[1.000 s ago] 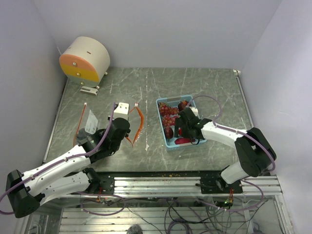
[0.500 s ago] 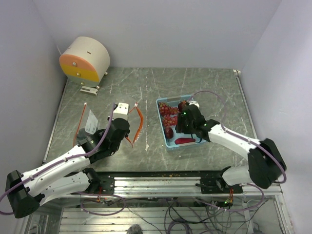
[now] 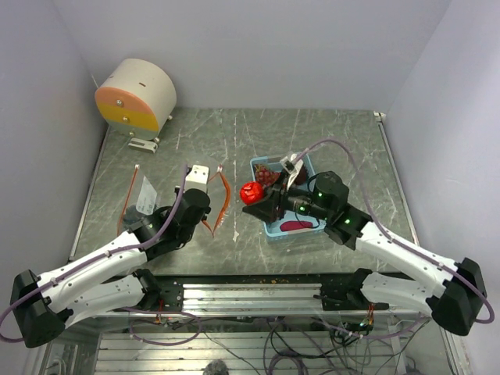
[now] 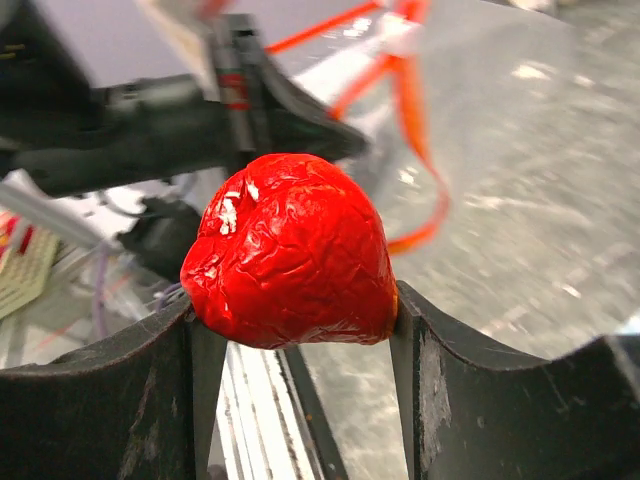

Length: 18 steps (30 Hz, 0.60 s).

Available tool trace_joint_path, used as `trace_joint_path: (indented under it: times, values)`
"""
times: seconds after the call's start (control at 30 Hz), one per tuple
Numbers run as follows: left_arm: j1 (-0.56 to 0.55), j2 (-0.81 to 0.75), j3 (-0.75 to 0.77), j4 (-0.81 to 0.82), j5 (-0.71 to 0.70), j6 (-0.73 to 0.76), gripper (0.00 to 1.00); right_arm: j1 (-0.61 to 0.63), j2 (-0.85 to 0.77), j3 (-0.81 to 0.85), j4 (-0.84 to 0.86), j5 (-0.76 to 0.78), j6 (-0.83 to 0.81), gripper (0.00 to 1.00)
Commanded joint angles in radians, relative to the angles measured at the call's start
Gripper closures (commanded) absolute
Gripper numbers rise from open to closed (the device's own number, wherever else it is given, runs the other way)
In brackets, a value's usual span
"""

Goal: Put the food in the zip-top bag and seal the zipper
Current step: Pick up the fake vegetable from the bin, then place the fake vegetable in the zipper food storage bag.

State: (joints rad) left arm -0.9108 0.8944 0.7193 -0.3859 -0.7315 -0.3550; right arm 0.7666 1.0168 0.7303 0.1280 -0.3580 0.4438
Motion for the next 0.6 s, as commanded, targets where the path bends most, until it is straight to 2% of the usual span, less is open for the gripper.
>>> trace_joint_path:
  times: [0.0,0.1,0.23,0.33,0.47,0.57]
  values:
    - [0.005,-0.001,0.033,0.03,0.056,-0.01,0.93,0.061,0.095,-0.005,0.284,-0.174,0.017,0.86]
    - [0.005,-0.012,0.04,0.04,0.091,-0.017,0.93,0.079,0.194,0.002,0.436,-0.182,0.072,0.87]
    - [0.004,-0.038,0.049,0.034,0.114,-0.025,0.93,0.088,0.288,-0.019,0.583,-0.074,0.129,0.87]
    - [0.006,-0.06,0.049,0.024,0.136,-0.034,0.93,0.087,0.345,-0.018,0.679,-0.047,0.167,0.87]
    - [0.006,-0.08,0.043,0.025,0.167,-0.047,0.93,0.087,0.425,0.002,0.748,-0.016,0.228,0.88]
    - [0.005,-0.094,0.027,0.054,0.207,-0.058,0.93,0.094,0.47,0.025,0.716,0.038,0.234,0.88]
